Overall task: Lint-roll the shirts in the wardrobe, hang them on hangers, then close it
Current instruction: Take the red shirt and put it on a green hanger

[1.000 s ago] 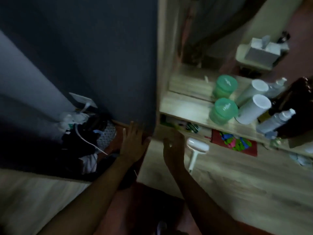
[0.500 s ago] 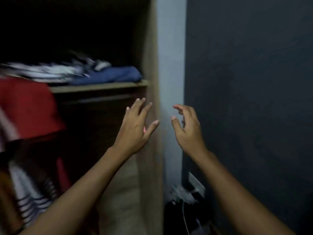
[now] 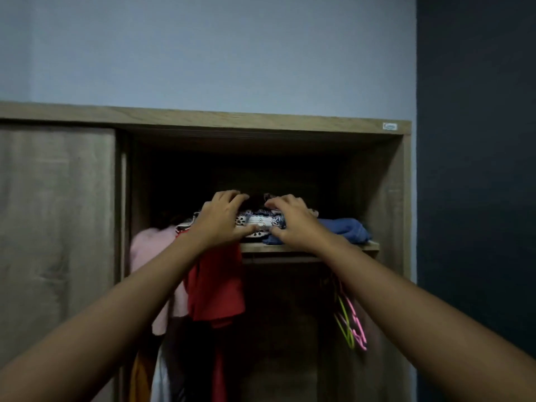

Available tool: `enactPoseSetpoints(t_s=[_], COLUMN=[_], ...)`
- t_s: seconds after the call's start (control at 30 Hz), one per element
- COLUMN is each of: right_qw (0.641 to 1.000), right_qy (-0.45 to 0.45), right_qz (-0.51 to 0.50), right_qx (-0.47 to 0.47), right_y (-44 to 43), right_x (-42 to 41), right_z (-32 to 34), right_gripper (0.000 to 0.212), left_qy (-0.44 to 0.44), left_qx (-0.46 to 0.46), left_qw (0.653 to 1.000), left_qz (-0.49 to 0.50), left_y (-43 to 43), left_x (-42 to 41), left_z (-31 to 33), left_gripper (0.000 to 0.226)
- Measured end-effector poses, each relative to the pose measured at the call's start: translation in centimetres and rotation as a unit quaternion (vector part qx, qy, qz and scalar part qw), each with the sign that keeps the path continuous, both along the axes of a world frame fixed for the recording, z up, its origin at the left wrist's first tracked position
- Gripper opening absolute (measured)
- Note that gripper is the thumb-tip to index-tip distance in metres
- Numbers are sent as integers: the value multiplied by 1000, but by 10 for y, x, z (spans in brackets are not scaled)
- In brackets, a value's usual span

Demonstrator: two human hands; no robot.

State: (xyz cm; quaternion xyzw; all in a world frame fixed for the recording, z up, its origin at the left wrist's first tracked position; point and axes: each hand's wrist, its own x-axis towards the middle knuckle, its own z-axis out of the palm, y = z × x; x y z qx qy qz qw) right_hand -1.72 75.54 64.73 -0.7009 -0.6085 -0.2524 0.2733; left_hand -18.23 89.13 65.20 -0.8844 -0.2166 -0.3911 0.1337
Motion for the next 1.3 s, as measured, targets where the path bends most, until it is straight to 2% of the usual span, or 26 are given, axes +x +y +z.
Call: enactPoseSetpoints(t_s=[0.1,0.23,0.27,0.33,0.43,0.5,0.57,0.7,0.77,0.93,1.07,1.17,1.23,1.3], right_qw=[994,971,967,964,967,977,986,996,997,990,981,975,973,963], right_qy=[-23,-7,-4,9,8,-4,0,45,38,39,34,47,94,166], right_qz=[-58,-122,-126,-127,-149,-149,-133,-76,-49,-36,-83,-147,-192,-210], right_qx=[-90,-206,-223,-235,-208,-154,-97,-1,52,128,169,160,80,18], right_y=[32,65,72,87,106,114,116,100,85,38,10,-7,-13,-15], right_x=[12,24,25,26,26,28,31,41,50,81,114,138,151,160], right_z=[12,27,30,33,31,26,25,40,50,70,76,64,48,32], right_gripper=[81,108,110,101,71,54,45,63,64,67,69,65,53,52], left_qy=[87,122,119,110,110,109,109,91,67,40,33,50,84,94], left_qx=[-43,-104,-110,-123,-125,-125,-120,-104,-93,-93,-76,-76,-92,-122], left_qw=[992,980,980,980,977,977,974,976,983,992,996,996,992,987], left_qz=[80,116,113,114,133,138,156,166,146,78,16,-12,-20,-43], left_y=[32,63,67,70,71,73,72,61,53,21,-6,-20,-27,-31], left_x=[7,17,19,23,34,40,45,56,67,108,142,165,177,185], left_z=[5,5,6,11,17,19,22,31,39,60,71,65,51,38], left_gripper=[101,92,89,84,75,75,66,56,53,68,80,68,47,35])
